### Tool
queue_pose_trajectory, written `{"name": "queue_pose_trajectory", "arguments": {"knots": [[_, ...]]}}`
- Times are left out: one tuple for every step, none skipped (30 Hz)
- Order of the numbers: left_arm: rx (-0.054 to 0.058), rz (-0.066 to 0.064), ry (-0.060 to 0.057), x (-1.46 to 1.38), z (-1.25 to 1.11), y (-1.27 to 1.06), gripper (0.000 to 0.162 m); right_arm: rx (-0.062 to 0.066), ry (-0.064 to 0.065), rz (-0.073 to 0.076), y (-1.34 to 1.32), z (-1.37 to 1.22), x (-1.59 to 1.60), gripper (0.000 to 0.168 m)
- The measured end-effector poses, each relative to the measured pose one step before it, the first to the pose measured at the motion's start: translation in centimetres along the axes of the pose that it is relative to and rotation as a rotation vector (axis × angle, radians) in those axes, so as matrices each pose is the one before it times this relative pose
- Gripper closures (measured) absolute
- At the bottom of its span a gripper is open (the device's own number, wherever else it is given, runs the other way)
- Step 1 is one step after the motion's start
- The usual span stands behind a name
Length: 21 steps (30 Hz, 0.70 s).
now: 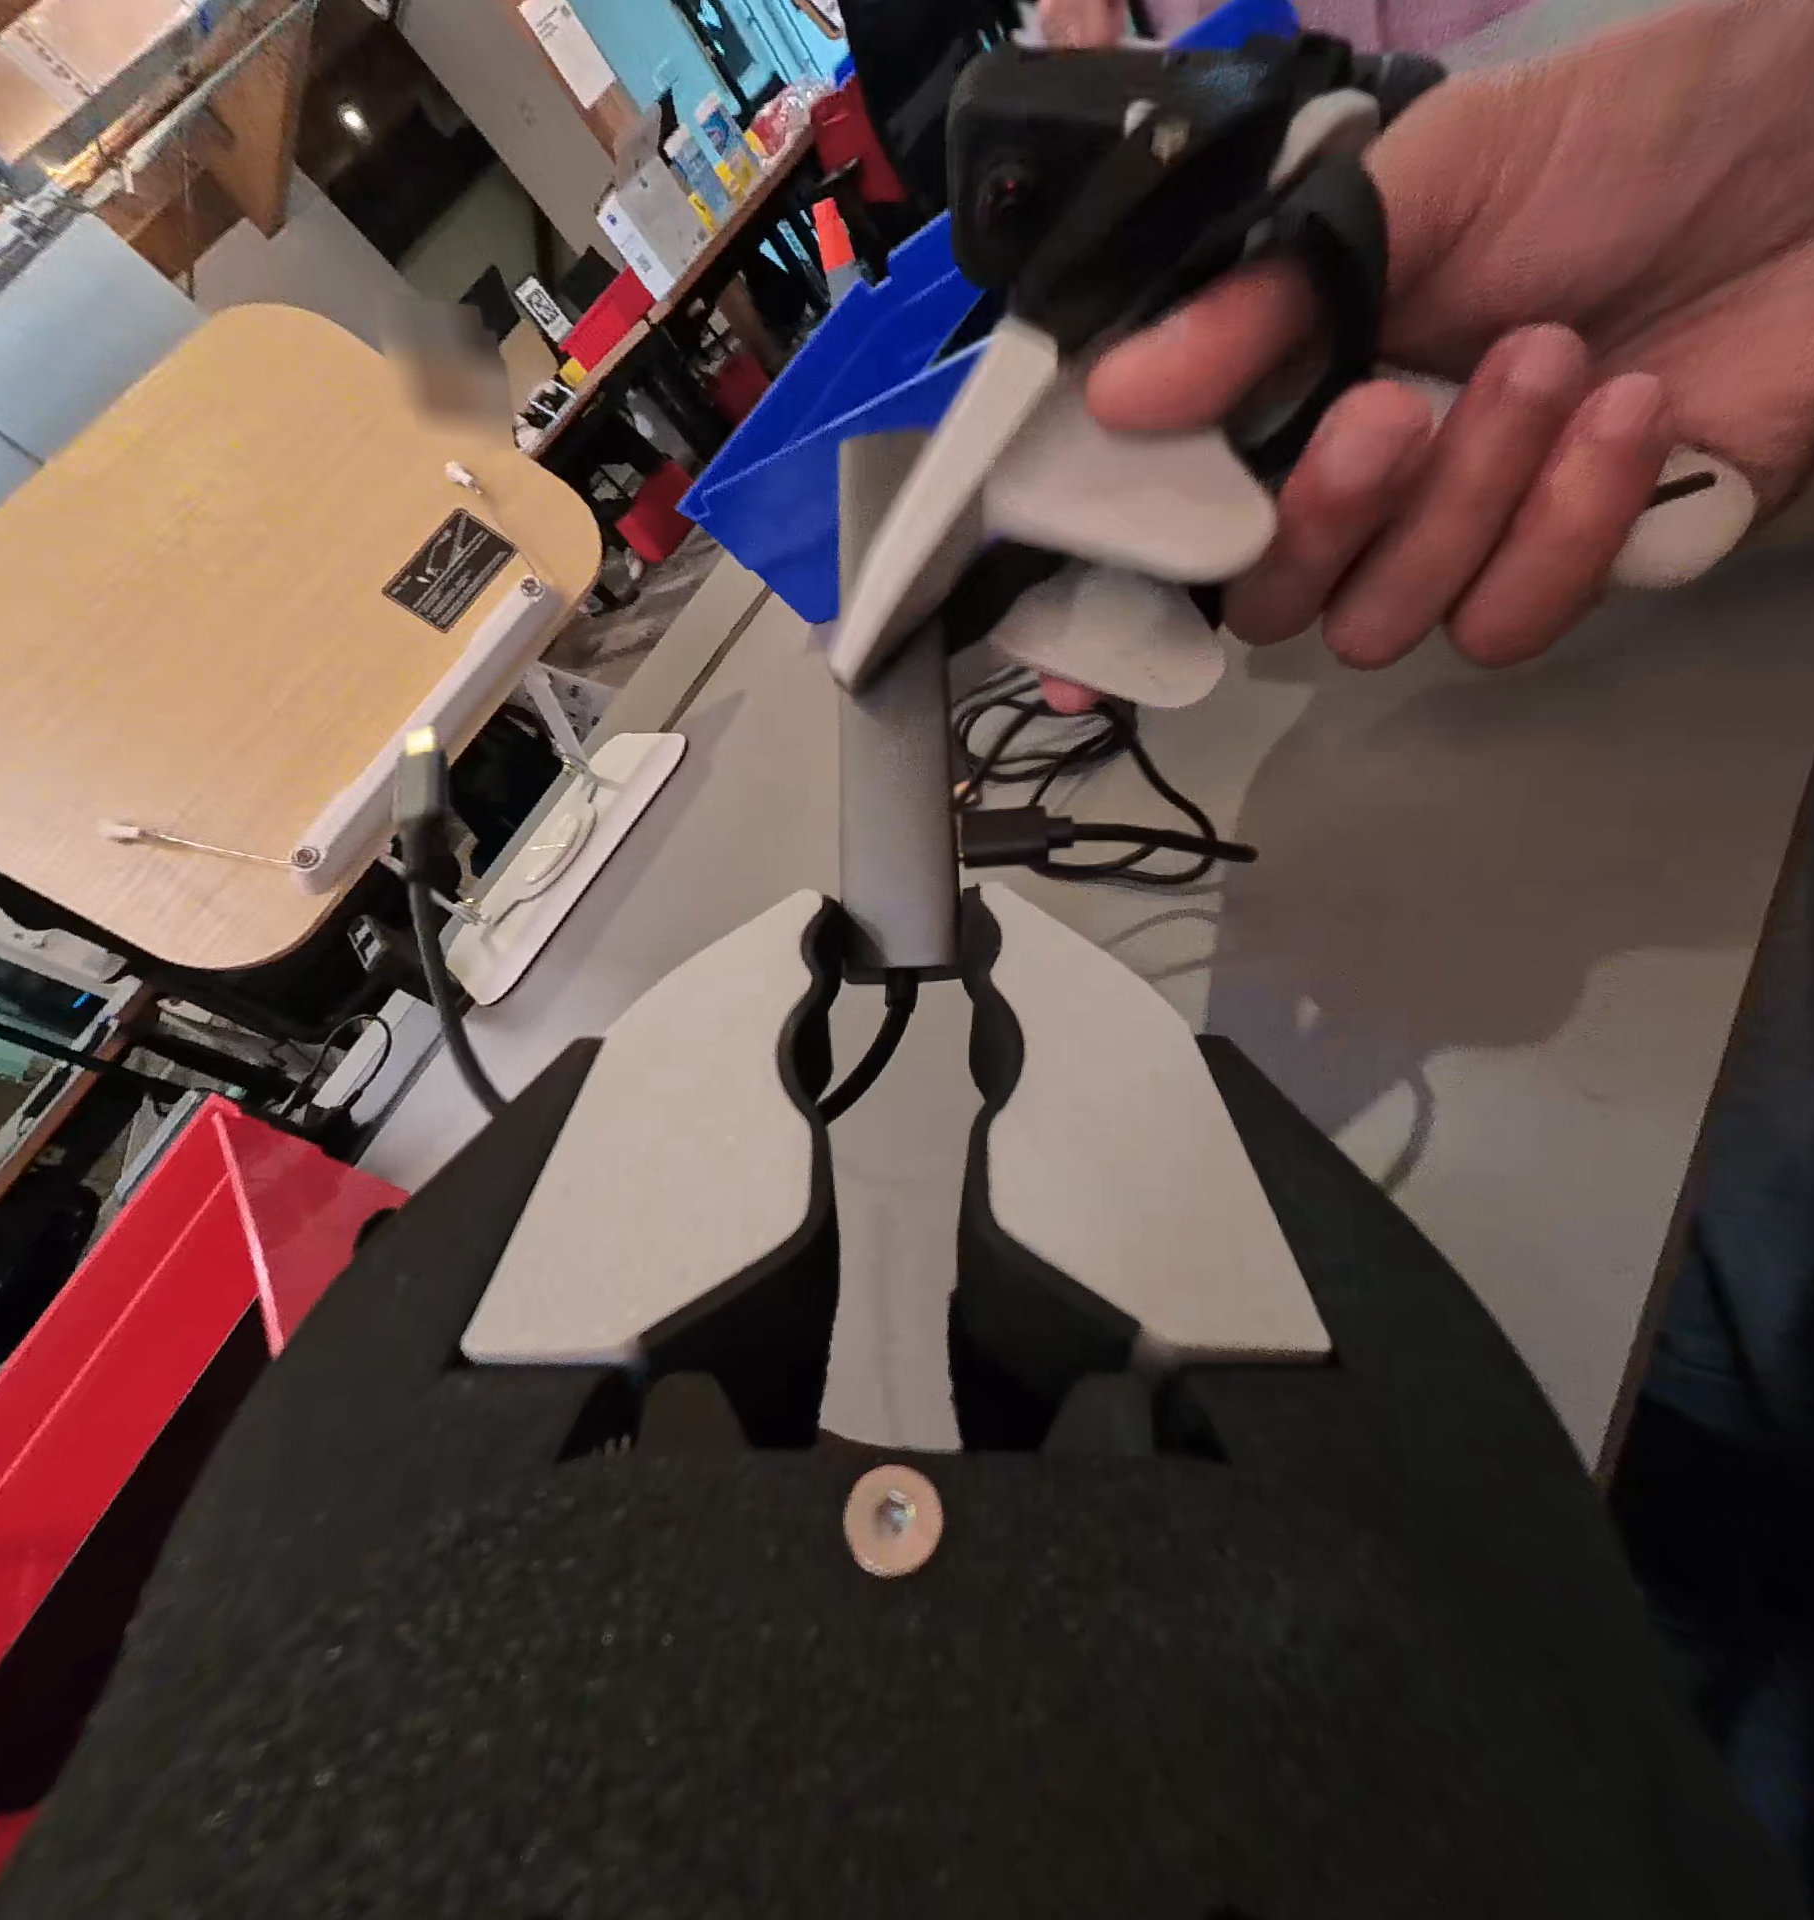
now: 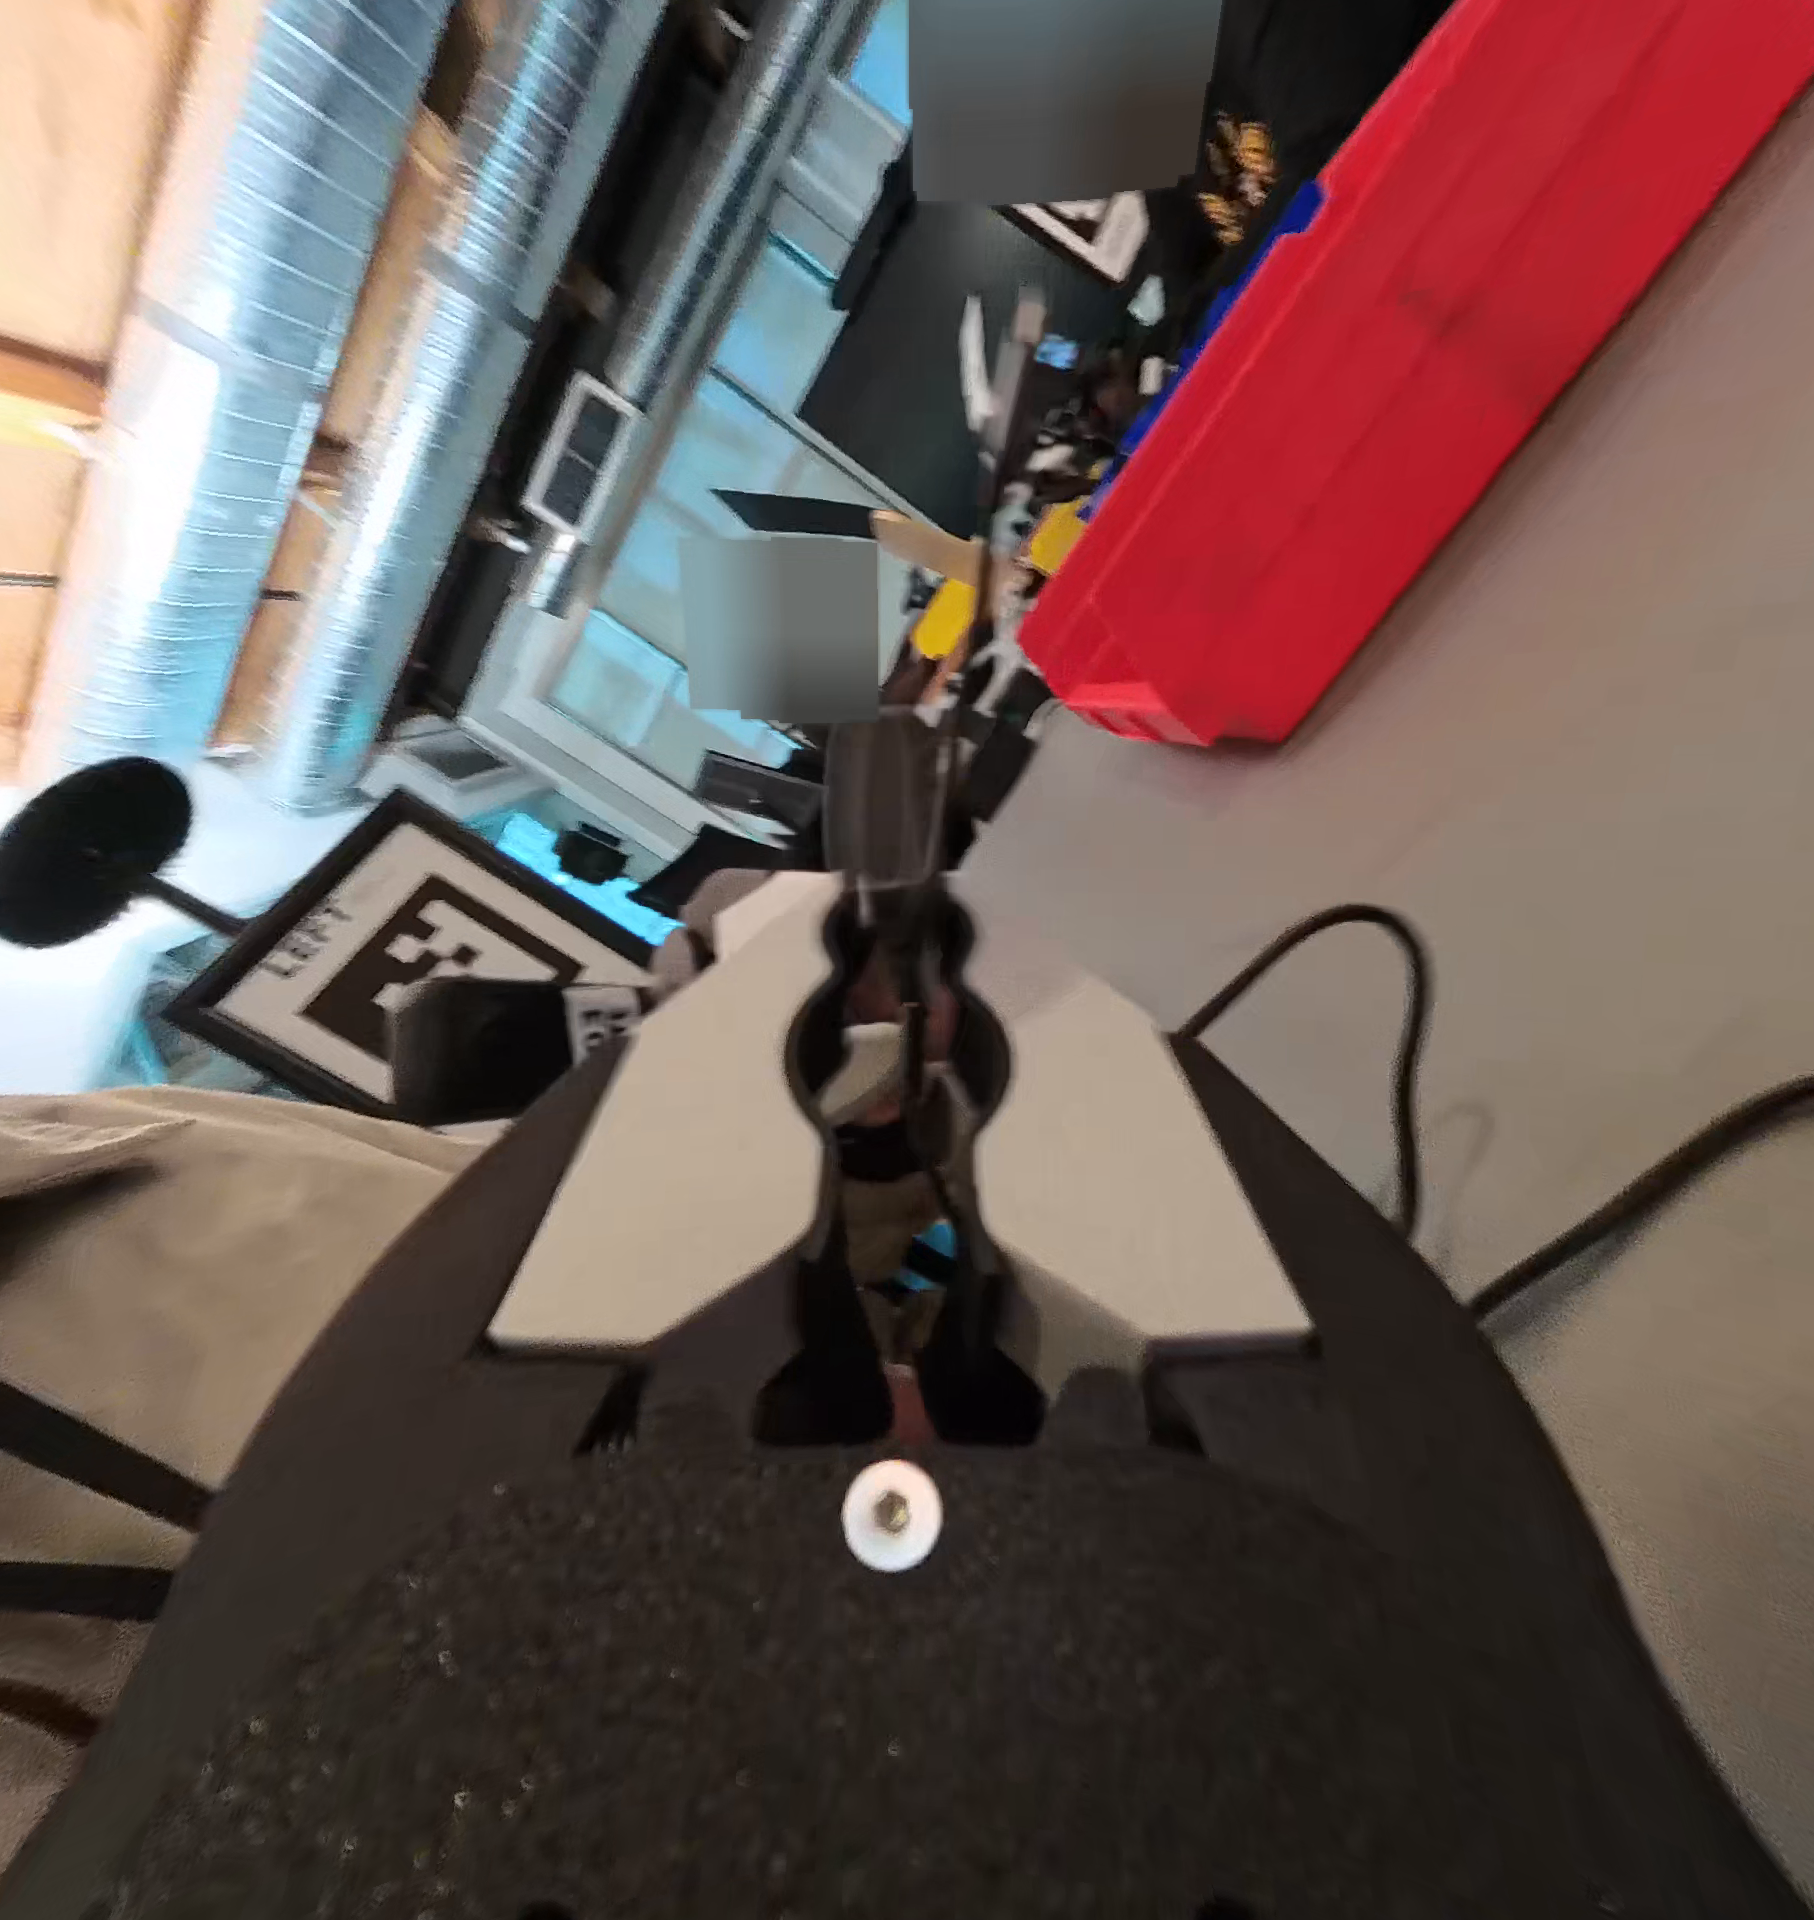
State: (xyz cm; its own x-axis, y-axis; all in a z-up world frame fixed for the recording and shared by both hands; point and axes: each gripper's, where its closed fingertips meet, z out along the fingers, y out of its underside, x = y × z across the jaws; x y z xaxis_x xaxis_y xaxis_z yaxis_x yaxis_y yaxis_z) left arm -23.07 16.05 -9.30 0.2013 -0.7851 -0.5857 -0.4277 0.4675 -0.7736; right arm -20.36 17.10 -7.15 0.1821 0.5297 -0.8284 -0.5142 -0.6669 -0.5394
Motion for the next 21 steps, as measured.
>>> {"name": "queue_pose_trajectory", "arguments": {"knots": [[0.0053, -0.0046, -0.0052, -0.024, -0.036, -0.029, 0.14, -0.0071, 0.024, -0.0454, 0.027, 0.022, 0.261, 0.161], [-0.0122, -0.0211, -0.0124, -0.124, 0.113, 0.261, 0.14, -0.0174, 0.0186, -0.0464, -0.05, 0.102, -0.055, 0.16], [-0.0125, -0.0324, -0.0234, -0.27, 0.037, 0.27, 0.14, -0.0138, 0.0406, -0.0656, -0.343, 0.097, 0.06, 0.161], [0.0051, -0.0299, -0.0373, -0.544, -0.193, -0.049, 0.134, -0.0086, 0.0493, -0.0844, -0.77, 0.006, 0.129, 0.161], [0.018, -0.027, -0.0233, -0.467, -0.358, -0.333, 0.133, -0.0084, 0.026, -0.0639, -1.182, -0.044, -0.109, 0.16], [0.0202, -0.0335, -0.0126, -0.419, -0.412, -0.465, 0.133, -0.0033, 0.0049, -0.0408, -1.64, -0.066, -0.344, 0.16], [0.0208, -0.0411, -0.0071, -0.364, -0.412, -0.472, 0.133, 0.0071, 0.0072, -0.0421, -2.089, -0.126, -0.336, 0.16], [0.0167, -0.0412, 0.0011, -0.232, -0.332, -0.32, 0.133, 0.0063, 0.0137, -0.0522, -2.308, -0.163, -0.282, 0.16], [-0.0036, -0.0352, 0.0077, -0.099, -0.162, 0.09, 0.134, 0.001, 0.0129, -0.0592, -2.451, -0.232, -0.244, 0.16], [-0.0241, -0.0268, 0.0015, -0.165, -0.03, 0.536, 0.136, 0.0061, 0.0132, -0.0642, -2.683, -0.37, -0.12, 0.16], [-0.0278, -0.0185, -0.0054, -0.262, 0.03, 0.686, 0.138, 0.0141, 0.019, -0.0599, -2.874, -0.512, 0.178, 0.16], [-0.0164, -0.0119, 0.0006, -0.192, 0.043, 0.526, 0.139, 0.02, 0.025, -0.052, -3.061, -0.612, 0.486, 0.16], [-0.0093, -0.0113, 0.006, -0.167, 0.035, 0.335, 0.14, 0.0221, 0.0227, -0.0477, -3.184, -0.654, 0.621, 0.16], [-0.0091, -0.0149, 0.0098, -0.115, 0.06, 0.276, 0.142, 0.0204, 0.0202, -0.0453, -3.232, -0.592, 0.716, 0.16], [-0.0108, -0.0192, 0.0042, -0.181, 0.077, 0.279, 0.143, 0.0169, 0.0255, -0.0432, -3.194, -0.482, 0.864, 0.16], [-0.0166, -0.0197, 0.0013, -0.169, 0.11, 0.387, 0.144, 0.0133, 0.0282, -0.0447, -3.096, -0.362, 0.996, 0.16], [-0.0269, -0.0171, 0.0002, -0.142, 0.182, 0.54, 0.144, 0.0079, 0.0221, -0.0369, -2.902, -0.253, 1.021, 0.16], [-0.0282, -0.011, -0.0028, -0.131, 0.164, 0.542, 0.144, 0.0061, 0.0198, -0.0248, -2.742, -0.181, 1.101, 0.16], [-0.0095, -0.0021, 0.0035, 0.021, 0.088, 0.236, 0.144, 0.0027, 0.0171, -0.0228, -2.566, -0.153, 1.126, 0.16], [0.0039, 0.0046, 0.0067, 0.105, -0.007, -0.042, 0.144, 0.0085, 0.0205, -0.0198, -2.446, -0.205, 1.22, 0.16], [0.0075, 0.0088, 0.0037, 0.084, -0.054, -0.143, 0.144, 0.0154, 0.017, -0.0032, -2.276, -0.232, 1.209, 0.16]]}}
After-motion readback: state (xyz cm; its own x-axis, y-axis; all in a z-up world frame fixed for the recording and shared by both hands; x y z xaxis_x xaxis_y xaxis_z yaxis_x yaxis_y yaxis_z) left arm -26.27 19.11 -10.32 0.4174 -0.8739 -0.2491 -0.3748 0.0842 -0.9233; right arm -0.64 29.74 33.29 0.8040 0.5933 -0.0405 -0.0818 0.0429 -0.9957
